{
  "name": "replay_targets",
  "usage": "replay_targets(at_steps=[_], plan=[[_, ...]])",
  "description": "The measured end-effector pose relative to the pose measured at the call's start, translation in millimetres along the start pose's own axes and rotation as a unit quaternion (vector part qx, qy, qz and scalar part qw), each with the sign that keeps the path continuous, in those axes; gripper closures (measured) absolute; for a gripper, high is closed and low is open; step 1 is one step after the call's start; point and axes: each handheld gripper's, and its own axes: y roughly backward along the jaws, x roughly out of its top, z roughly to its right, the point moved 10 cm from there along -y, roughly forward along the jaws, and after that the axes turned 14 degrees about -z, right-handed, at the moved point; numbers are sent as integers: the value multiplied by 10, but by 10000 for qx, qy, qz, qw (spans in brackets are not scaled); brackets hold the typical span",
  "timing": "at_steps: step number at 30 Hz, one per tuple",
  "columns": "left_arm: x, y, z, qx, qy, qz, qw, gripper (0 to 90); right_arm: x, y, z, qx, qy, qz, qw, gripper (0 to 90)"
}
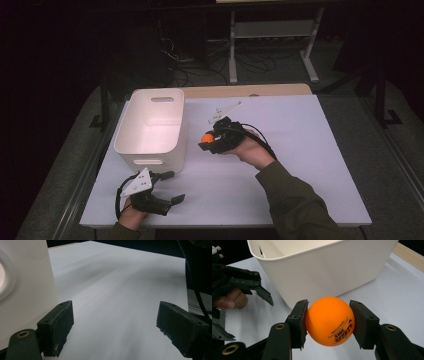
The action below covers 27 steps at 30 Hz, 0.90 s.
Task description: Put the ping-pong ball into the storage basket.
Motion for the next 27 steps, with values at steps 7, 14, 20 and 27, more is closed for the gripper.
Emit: replay_targets(at_steps=[7, 14, 20, 27], plan=[[2, -1, 3, -4, 9, 13, 10000, 138, 93, 30, 0, -8, 53, 57, 10000, 493], [3, -1, 3, -5, 3, 19, 10000, 138, 190, 51, -19, 9, 95, 74, 9999, 493], [3, 0, 4, -5, 11, 21, 10000, 138, 262, 61, -13, 33, 98, 113, 9999, 493], [4, 0, 2, 0, -7, 21, 10000, 138, 366, 54, -35, 52, 147, 143, 9998, 493]])
